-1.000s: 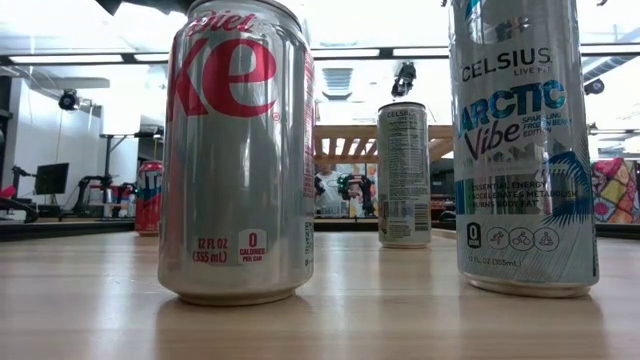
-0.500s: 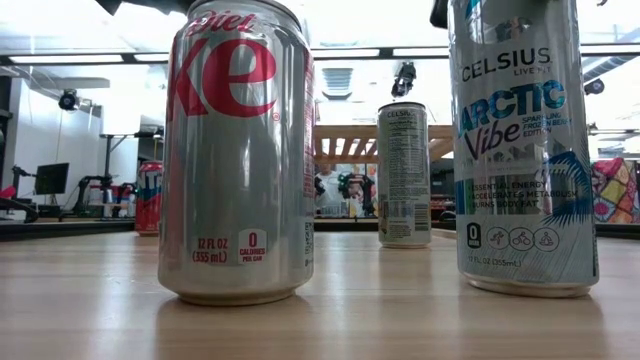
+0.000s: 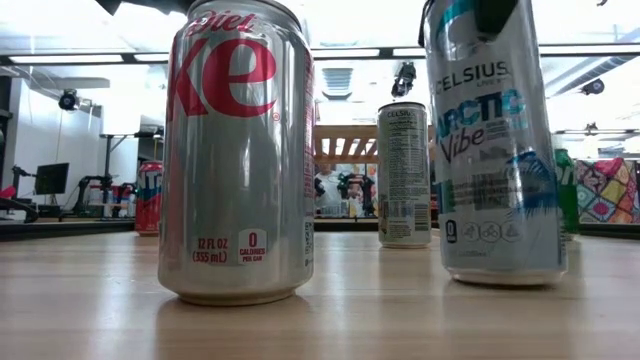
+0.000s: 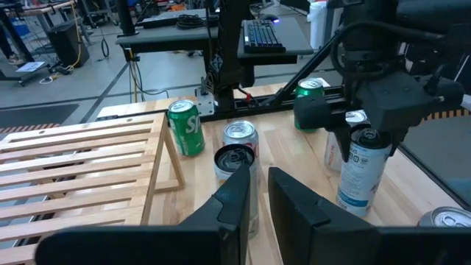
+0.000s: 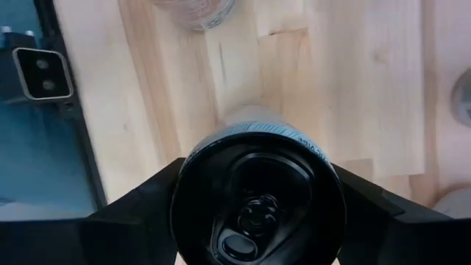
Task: Place canned beverage on shelf
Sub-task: Put the white blue soda can on the shelf
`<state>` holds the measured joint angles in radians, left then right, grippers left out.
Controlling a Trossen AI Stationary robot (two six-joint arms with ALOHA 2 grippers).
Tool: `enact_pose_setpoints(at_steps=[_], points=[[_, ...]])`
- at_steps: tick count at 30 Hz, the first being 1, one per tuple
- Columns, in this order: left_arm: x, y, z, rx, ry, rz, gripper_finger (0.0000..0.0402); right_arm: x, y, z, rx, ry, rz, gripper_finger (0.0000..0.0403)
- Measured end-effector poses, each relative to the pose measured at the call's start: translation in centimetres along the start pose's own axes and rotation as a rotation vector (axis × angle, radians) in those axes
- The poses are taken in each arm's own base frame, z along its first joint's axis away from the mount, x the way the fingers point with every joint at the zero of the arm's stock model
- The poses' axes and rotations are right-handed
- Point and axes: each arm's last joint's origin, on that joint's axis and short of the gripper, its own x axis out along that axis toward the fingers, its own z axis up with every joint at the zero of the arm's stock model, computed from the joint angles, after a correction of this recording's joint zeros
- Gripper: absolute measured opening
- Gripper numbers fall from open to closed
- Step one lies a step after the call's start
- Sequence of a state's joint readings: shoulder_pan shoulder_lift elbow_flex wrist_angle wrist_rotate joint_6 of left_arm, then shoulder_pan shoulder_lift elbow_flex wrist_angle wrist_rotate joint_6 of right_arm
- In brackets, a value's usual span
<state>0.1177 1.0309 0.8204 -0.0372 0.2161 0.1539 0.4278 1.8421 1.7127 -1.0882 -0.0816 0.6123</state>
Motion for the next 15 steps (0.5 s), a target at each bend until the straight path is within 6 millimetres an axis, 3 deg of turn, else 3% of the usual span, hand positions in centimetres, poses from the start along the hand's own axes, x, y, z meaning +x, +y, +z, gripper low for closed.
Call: enact_pose_setpoints(at_steps=[3,7,15], points=[[0.0,0.0,0.0,0.017,0.000,0.000,0.0035,-0.6,-0.6,0.3,0.034,0.015,0.041,0.0244],[0.0,0.0,0.0,0.042,0.001,0.000,0.0035,-3.2,-0.8,1.1,0.052,-0.033,0.097,0.0244],[-0.1,0.0,0.1,0.076,-0.003,0.001,0.0035,-12.0,-1.9,3.0,0.017,-0.250,0.049,0.0244]])
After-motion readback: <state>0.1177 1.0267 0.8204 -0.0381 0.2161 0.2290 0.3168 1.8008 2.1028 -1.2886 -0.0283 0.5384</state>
